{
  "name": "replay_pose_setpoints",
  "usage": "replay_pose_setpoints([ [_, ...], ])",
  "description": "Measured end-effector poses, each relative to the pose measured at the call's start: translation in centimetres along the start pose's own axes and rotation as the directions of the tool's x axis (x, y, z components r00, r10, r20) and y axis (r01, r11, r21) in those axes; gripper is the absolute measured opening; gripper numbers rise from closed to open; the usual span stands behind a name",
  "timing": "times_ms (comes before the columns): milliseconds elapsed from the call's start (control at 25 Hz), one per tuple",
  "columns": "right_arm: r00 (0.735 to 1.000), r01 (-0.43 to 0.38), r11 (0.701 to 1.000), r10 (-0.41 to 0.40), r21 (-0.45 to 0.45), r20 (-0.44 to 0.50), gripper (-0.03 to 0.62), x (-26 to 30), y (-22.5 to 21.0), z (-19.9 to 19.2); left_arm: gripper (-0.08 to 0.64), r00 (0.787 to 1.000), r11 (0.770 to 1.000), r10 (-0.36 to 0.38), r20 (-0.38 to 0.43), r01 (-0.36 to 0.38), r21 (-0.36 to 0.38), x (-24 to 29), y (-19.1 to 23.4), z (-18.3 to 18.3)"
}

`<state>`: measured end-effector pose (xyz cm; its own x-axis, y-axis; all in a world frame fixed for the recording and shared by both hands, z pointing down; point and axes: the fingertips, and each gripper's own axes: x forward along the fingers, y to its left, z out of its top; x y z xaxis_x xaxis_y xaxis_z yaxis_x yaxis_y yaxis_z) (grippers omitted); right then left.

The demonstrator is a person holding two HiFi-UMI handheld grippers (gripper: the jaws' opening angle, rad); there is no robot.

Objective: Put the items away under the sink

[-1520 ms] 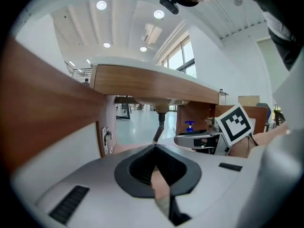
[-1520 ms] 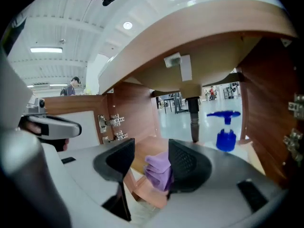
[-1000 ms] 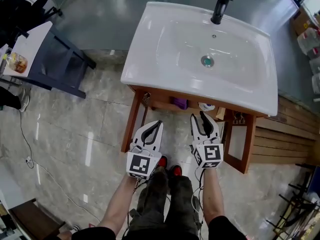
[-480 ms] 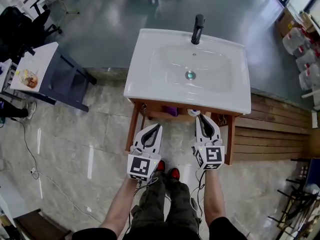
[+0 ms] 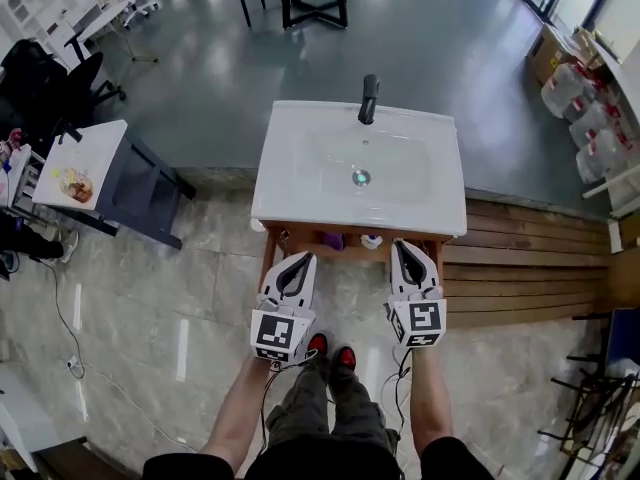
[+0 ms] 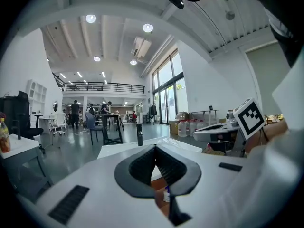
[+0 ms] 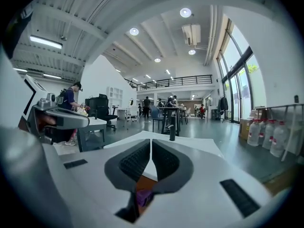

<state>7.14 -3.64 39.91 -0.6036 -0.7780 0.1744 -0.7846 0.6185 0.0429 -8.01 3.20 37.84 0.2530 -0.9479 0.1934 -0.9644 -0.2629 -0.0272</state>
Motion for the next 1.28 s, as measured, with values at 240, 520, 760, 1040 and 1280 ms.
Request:
replay_pose_setpoints([
  [240, 1.000, 0.014, 1.000, -0.014, -0.020, 0.009, 0.038, -3.7, -0.3, 2.7, 0.006, 1.000, 1.000, -0.004, 0.006, 0.004, 0.022, -2.0, -1.4, 2.9],
  [520, 0.998, 0.049, 0.999, -0.048, -0.011, 0.038, 0.038, -7.8, -1.0, 4.9, 0.006, 1.000, 0.999, -0.007, 0.003, 0.007, 0.050, -4.3, -2.5, 4.6],
  [760, 0.995, 0.069, 0.998, -0.068, -0.006, 0.078, 0.038, -11.2, -0.9, 7.0, 0.006, 0.999, 0.998, 0.002, 0.042, -0.005, 0.068, -6.3, -3.6, 7.0],
  [1040, 0.993, 0.081, 0.997, -0.081, 0.003, 0.089, 0.038, -14.5, -0.8, 7.4, 0.006, 0.998, 0.998, 0.002, 0.058, -0.005, 0.067, -7.7, -5.4, 7.7],
  [1280, 0.993, 0.078, 0.997, -0.078, 0.001, 0.088, 0.038, -15.8, -0.5, 7.0, 0.006, 0.998, 0.998, 0.003, 0.058, -0.006, 0.059, -8.7, -6.3, 7.4],
])
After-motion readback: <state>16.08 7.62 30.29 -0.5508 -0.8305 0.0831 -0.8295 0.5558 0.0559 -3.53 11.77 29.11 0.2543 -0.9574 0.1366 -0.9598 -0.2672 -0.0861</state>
